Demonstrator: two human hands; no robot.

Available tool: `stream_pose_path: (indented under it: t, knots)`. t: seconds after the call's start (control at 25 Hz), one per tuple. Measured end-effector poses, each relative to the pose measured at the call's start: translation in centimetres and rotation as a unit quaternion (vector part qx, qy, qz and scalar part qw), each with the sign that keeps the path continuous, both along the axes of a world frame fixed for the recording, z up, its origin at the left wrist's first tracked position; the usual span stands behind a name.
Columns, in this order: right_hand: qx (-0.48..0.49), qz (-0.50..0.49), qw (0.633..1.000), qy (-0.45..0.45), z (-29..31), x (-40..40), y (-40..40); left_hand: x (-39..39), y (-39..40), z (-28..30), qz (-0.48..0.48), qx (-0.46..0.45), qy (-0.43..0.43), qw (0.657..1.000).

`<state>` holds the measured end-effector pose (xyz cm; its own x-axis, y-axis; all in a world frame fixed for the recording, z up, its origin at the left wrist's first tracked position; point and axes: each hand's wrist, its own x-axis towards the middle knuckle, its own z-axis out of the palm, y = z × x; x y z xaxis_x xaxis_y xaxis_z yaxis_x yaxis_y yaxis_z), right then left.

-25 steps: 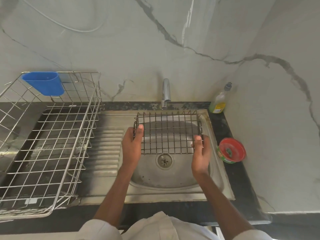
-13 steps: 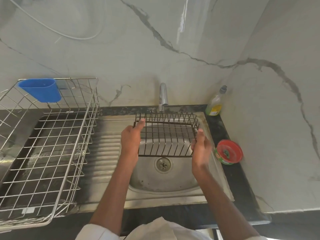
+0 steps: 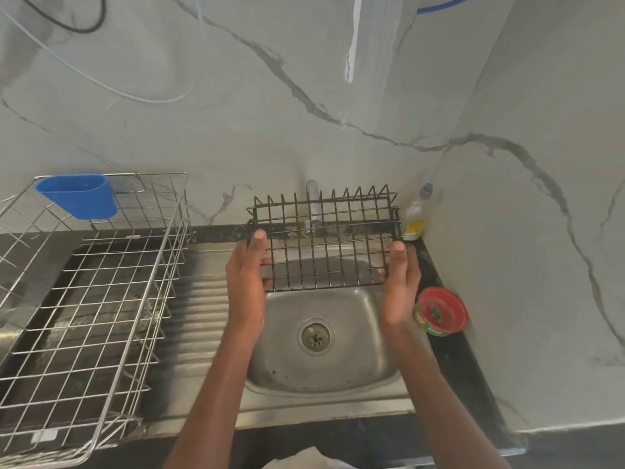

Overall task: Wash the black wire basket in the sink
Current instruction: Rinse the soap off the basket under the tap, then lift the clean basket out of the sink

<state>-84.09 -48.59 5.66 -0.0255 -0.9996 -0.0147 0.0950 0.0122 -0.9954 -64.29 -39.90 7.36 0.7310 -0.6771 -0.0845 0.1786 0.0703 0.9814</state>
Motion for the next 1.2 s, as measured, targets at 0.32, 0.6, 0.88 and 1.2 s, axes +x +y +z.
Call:
stream_pose_path:
  t: [0.32,0.6,0.88,1.2]
  knots:
    - [-0.103,0.001,0.992,-0.068,3.7,-1.4,0.4,1.4,3.0,2.9,-0.092,-0.055,-0.056,0.993]
    - [-0.051,0.145,0.988,-0.019,8.5,-1.5,-2.0,7.5,4.4,7.6,-0.236,0.059,-0.075,0.967]
    - [0.033,0.200,0.978,0.042,12.5,5.2,-3.1,9.1,4.8,9.4,-0.380,0.166,-0.122,0.902]
    - [0.044,0.162,0.985,0.051,11.1,10.3,4.2,9.8,6.1,6.0,-0.249,0.078,0.033,0.965]
